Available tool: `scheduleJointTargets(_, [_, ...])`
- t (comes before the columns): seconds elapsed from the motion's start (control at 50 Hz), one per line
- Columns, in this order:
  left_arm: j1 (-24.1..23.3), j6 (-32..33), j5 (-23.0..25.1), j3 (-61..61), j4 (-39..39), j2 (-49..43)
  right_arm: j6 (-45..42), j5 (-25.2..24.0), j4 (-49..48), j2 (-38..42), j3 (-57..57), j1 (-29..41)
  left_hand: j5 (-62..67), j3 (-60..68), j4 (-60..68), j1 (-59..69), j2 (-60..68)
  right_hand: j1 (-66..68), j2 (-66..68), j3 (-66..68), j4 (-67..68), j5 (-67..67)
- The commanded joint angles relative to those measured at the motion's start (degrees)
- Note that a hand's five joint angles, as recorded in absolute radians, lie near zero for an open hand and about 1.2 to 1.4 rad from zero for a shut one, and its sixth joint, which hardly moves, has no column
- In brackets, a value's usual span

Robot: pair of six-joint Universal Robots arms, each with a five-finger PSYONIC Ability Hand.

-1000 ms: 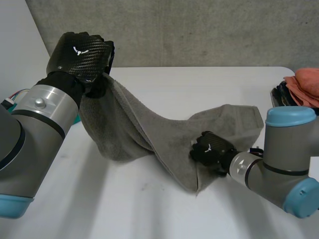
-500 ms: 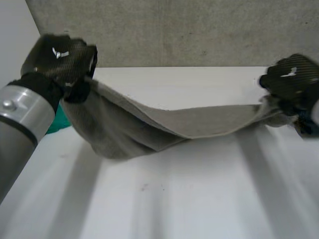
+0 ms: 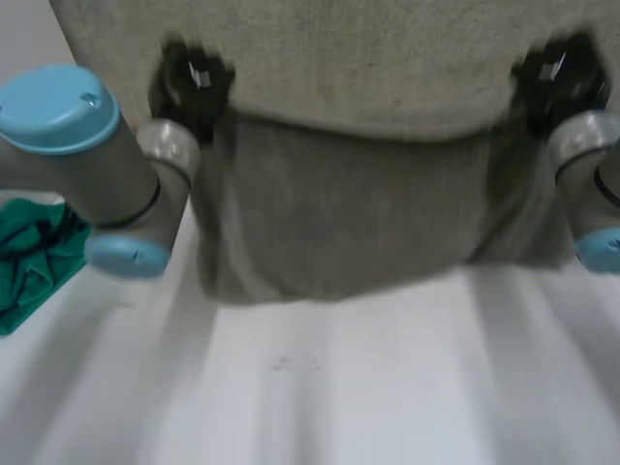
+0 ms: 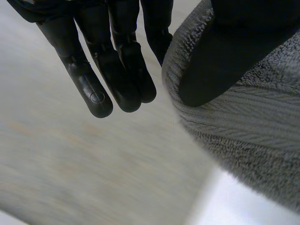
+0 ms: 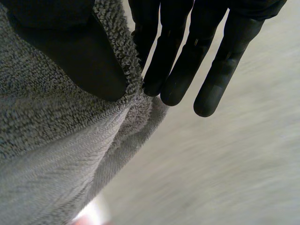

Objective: Fold the laundry.

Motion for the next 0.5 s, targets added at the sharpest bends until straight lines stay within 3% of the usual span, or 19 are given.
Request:
scheduleJointTargets(0.02, [0.98,-0.04,-1.49,1.24,23.25,1.1,5.06,0.48,-19.81,-3.01,2.7,0.29,13.42,11.35,11.18,14.41,11.21,16.81,12.58,11.49,11.06,14.46])
scheduleJointTargets(0.2, [1.33,-3.38,-2.02,-13.52,18.59,3.74,5.24,0.48,-3.92,-3.45,8.93,1.87,13.42,11.35,11.18,14.41,11.21,16.81,12.58,11.49,11.06,14.46])
scheduleJointTargets(0.32, [0.8,-5.67,-1.76,-26.09,17.27,4.27,7.52,-0.4,13.92,-1.18,15.6,1.08,13.42,11.35,11.18,14.41,11.21,16.81,12.58,11.49,11.06,14.46])
scheduleJointTargets(0.5, [-1.04,-5.93,-1.76,-34.71,17.09,5.32,10.51,-4.09,18.07,1.82,19.05,1.17,13.42,11.35,11.18,14.41,11.21,16.81,12.58,11.49,11.06,14.46])
